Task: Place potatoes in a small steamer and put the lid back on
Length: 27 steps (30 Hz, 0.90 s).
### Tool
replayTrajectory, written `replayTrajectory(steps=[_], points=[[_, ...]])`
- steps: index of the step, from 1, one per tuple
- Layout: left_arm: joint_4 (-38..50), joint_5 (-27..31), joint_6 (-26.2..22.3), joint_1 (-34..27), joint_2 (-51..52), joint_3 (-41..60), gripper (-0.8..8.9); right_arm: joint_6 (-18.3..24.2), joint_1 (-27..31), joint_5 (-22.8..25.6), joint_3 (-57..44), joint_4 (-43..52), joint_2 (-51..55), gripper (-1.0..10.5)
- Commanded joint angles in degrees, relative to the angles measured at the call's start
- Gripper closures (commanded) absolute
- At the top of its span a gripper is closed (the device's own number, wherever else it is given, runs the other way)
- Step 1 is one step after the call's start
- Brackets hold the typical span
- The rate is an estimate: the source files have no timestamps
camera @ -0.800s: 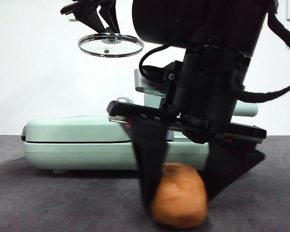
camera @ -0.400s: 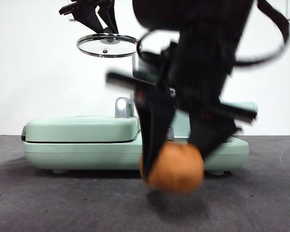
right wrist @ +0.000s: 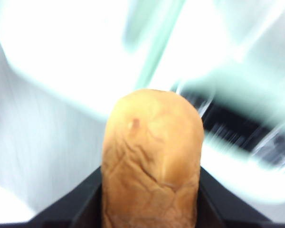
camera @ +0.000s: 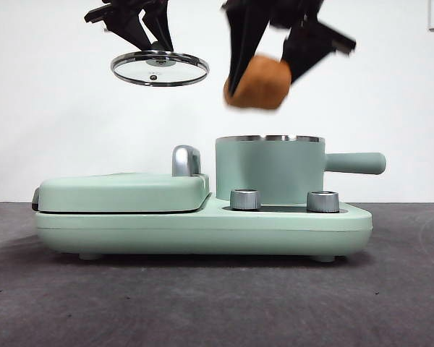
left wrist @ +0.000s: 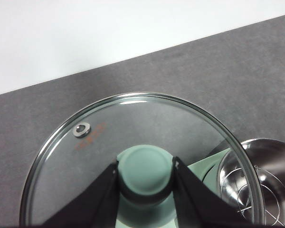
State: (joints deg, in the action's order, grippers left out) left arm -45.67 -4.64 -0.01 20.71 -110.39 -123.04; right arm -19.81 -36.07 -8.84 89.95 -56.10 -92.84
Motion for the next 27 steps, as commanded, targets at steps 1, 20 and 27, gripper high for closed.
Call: replayTrajectory(steps=[1,20,27], points=[[1.53,-0.17,-0.17,0.26,0.66,-2.14,8.05,4.42,2.91,0.31,7.5,-1.16,-4.2,9.1],[1.55,-0.2,-0.44,0.2,0.66,-1.79,8.05,13.86,10.86,3.19,25.35,-3.56,-25.03,9.1],[1.55,-0.2,-0.63,0.07,0.66,-0.7,8.05,16.26,11.54,2.89,25.35,-4.04,-27.19,9.1]])
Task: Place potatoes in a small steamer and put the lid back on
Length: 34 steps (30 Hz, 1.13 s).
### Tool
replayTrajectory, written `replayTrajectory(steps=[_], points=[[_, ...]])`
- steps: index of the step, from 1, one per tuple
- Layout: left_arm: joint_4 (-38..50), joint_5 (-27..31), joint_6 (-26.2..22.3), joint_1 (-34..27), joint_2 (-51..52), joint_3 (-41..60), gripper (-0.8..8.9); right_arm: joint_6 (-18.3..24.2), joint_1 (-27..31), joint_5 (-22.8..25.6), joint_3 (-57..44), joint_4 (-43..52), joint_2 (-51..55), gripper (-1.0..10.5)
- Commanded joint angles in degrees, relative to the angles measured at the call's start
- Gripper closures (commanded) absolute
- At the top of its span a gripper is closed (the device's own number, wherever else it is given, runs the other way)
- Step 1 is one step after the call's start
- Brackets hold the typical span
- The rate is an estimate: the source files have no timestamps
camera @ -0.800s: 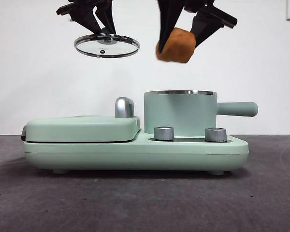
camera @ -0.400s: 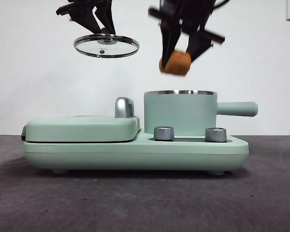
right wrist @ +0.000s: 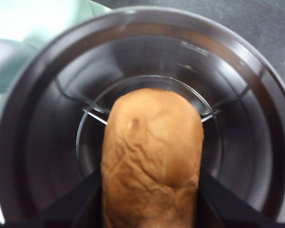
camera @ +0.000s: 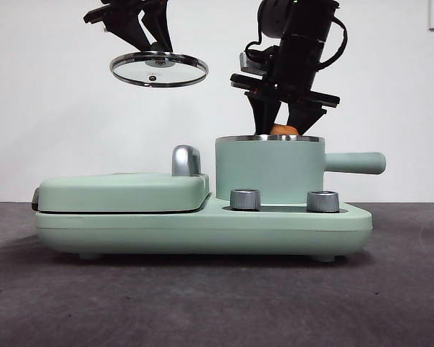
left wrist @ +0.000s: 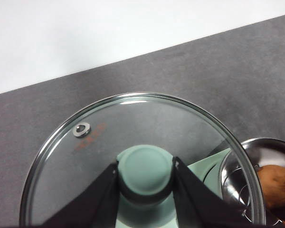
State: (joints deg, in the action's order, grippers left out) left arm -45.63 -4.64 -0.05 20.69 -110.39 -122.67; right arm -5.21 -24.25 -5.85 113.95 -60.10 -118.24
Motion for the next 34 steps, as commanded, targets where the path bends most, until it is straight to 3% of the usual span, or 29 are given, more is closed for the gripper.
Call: replayTrajectory(steps=[1,6,14,19,24,30,34], points=[[1.53,-0.2,-0.59,0.09,0.63,-0.98,8.05,1.79,-0.28,-0.15,1.36,-0.2,-1.95,8.9],[1.86,-0.2,-0.61,0.11,0.63,-0.96,8.05,2.64,-0.2,-0.13,1.33,-0.33,-2.14,6.5],[1.86,-0.2,-0.68,0.11,0.63,-0.96,8.05,2.71,0.04,-0.13,1.33,-0.07,-2.14,5.5],[1.86,-0.2,-0.76,0.11,0.55,-0.68,8.05,2.78,0.31,-0.37,1.6,-0.83,-1.29,5.5],[1.79,-0.2,-0.74,0.28,0.55,-0.61,8.05,5.77,1.66,-0.83,1.81,-6.05,2.8,5.5],[1.7,-0.2,-0.72,0.72,0.55,-0.59,8.05,6.6,4.33,-6.69,1.77,-10.78,10.93,5.5],[1.62,-0.2,-0.72,1.66,0.55,-0.59,8.05,6.62,4.98,-7.04,0.59,-13.27,17.79,5.5]])
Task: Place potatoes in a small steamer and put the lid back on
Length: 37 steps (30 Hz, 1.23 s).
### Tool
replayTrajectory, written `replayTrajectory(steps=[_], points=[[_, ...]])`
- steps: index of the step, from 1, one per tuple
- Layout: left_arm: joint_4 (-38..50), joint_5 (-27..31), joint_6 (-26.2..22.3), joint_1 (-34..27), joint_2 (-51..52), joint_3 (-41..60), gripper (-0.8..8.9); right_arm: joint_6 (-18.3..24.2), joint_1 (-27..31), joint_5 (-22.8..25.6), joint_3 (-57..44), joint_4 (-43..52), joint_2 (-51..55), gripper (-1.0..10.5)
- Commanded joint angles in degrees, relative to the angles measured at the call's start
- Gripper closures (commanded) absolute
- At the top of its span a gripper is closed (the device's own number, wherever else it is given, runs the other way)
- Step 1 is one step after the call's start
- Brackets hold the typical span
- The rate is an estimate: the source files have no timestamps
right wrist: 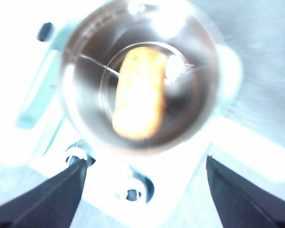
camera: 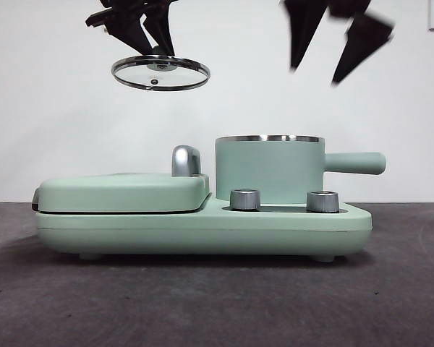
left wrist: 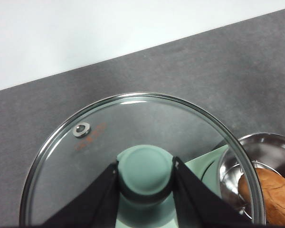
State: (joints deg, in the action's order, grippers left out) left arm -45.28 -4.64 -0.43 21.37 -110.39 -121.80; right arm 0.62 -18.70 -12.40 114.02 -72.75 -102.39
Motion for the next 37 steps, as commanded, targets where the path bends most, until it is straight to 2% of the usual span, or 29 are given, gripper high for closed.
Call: replayTrajectory(steps=[1,7,17,23,30,37], points=[[1.25,-0.2,-0.37,1.31,0.55,-1.46,8.05,0.81,-0.57,-0.5,-0.24,-0.83,3.67,5.5],[1.57,-0.2,-0.44,4.0,0.52,-1.46,8.05,1.22,-0.74,-0.72,-10.93,-0.79,17.66,5.5],[2.93,-0.24,-0.85,9.46,-0.48,-1.46,8.05,1.11,-0.72,-1.33,-38.99,5.79,46.75,5.5],[4.61,-0.28,-1.99,12.72,-2.23,-1.46,8.05,-3.08,-0.72,-1.27,-51.08,11.61,63.78,5.5],[5.57,-0.26,-3.39,15.74,-5.27,-1.46,8.05,-7.98,-0.72,-1.4,-55.08,10.97,75.95,5.5],[7.65,-0.26,-3.37,16.9,-8.44,-1.46,8.05,-12.94,-0.72,-4.13,-55.08,10.97,80.63,5.5]])
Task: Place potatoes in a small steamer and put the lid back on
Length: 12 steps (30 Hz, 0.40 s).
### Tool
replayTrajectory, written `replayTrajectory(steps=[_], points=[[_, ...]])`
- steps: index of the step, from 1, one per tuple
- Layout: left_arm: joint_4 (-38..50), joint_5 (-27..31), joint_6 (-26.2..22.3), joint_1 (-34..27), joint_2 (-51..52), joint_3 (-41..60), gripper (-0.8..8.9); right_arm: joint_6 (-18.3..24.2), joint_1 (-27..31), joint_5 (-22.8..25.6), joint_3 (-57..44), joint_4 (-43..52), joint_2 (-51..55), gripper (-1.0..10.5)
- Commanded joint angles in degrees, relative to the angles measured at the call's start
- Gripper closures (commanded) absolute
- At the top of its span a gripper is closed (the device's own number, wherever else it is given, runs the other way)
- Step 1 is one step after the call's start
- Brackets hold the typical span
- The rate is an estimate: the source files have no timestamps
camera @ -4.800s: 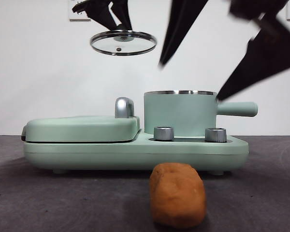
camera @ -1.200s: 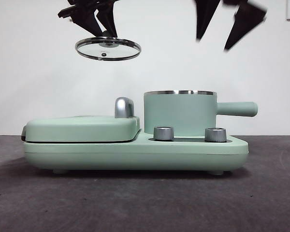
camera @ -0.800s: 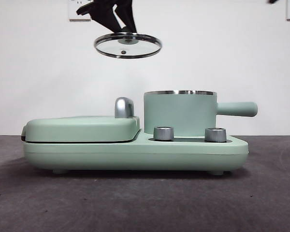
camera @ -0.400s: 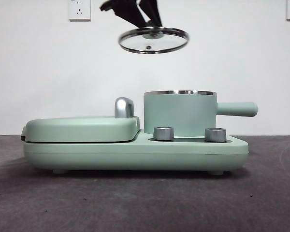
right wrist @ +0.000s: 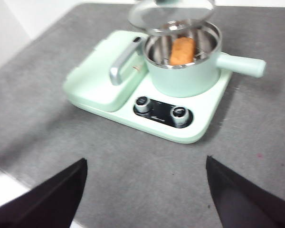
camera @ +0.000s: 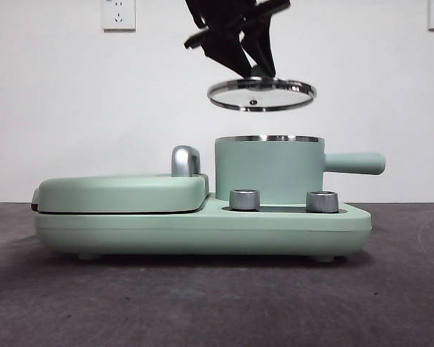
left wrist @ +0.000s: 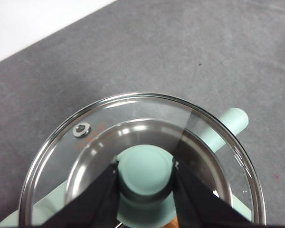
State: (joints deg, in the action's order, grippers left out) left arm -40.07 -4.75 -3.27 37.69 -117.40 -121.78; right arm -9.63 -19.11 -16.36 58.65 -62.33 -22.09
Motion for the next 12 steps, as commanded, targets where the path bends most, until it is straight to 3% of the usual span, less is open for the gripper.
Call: replayTrajectory(steps=[1,12], points=[[2.58,-0.15,-0.55,0.59,-1.7,-1.49,8.05,-2.91,-0.31,-0.15,0.28,0.55,0.57,5.5],[1.31,-0.13,-0.39,1.11,-3.52,-1.49,8.05,-3.45,-0.26,-0.11,0.28,0.59,0.57,5.5]])
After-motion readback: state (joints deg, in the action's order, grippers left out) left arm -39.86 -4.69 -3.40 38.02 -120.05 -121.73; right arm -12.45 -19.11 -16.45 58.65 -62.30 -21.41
